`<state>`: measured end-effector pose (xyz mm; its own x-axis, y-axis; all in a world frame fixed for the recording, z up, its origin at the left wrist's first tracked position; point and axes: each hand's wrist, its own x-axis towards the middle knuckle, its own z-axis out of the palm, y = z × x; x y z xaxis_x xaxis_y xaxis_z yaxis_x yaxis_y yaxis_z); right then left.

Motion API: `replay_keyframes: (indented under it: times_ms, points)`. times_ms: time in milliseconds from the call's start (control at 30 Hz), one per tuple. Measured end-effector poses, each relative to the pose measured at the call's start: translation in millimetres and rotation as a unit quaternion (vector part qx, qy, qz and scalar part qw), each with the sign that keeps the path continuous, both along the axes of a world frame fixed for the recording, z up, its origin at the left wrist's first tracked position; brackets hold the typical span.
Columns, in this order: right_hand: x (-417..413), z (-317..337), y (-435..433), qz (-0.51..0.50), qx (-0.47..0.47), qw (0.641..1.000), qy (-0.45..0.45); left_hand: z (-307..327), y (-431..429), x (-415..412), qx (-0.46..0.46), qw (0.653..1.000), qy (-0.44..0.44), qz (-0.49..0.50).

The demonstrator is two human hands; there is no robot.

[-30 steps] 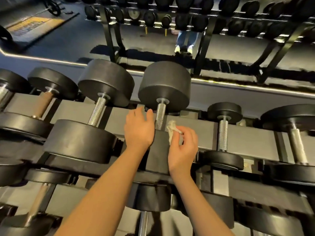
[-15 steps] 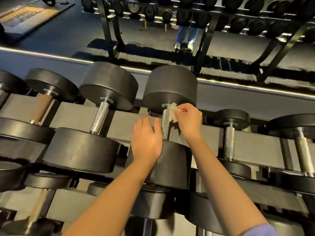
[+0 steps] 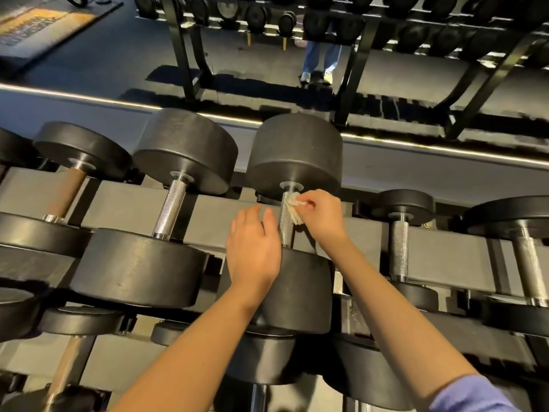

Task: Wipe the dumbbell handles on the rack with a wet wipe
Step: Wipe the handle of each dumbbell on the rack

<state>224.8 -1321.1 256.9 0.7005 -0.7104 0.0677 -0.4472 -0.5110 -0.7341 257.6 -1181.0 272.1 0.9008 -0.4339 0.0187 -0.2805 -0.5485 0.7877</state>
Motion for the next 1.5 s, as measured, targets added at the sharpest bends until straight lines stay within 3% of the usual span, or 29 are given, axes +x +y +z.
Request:
replay_keyframes:
  times_ms: [167, 367, 533, 600, 767, 967, 1100, 1167, 1333, 1500]
  points:
    - [-20, -3, -1, 0.195, -0.008, 0.973, 0.124, -2, 0, 1, -0.012, 1.000, -0.002, 0.008]
    - [2, -9, -7, 0.073, -0.055, 0.996, 0.012, 2, 2, -1, -0.028, 1.000, 0.010, 0.007]
    - [-10, -15, -4, 0.291, -0.063, 0.954, 0.036, 4, 2, -1, -0.030, 0.999, 0.027, 0.014]
    - [-10, -11, -5, 0.317, -0.074, 0.943, 0.067, 4, 2, -1, -0.034, 0.999, 0.033, 0.015]
    - [12, -6, -14, 0.169, -0.137, 0.976, 0.031, 2, 1, -1, -0.049, 0.998, 0.040, 0.024]
    - [3, 0, -5, 0.303, -0.190, 0.930, 0.087, 2, 1, 0, -0.045, 0.998, 0.036, 0.028]
    - [18, 1, -15, 0.175, -0.272, 0.939, 0.116, 2, 1, -1, -0.048, 0.998, 0.036, 0.027]
    - [18, -3, -13, 0.152, -0.257, 0.949, 0.103, 2, 1, -1, -0.047, 0.998, 0.037, 0.025]
    - [-6, -9, -5, 0.240, -0.174, 0.953, 0.062, 3, 3, -2, -0.046, 0.998, 0.031, 0.016]
    - [3, -1, -5, 0.067, -0.046, 0.994, 0.072, 7, 3, -4, -0.044, 0.998, 0.032, 0.011]
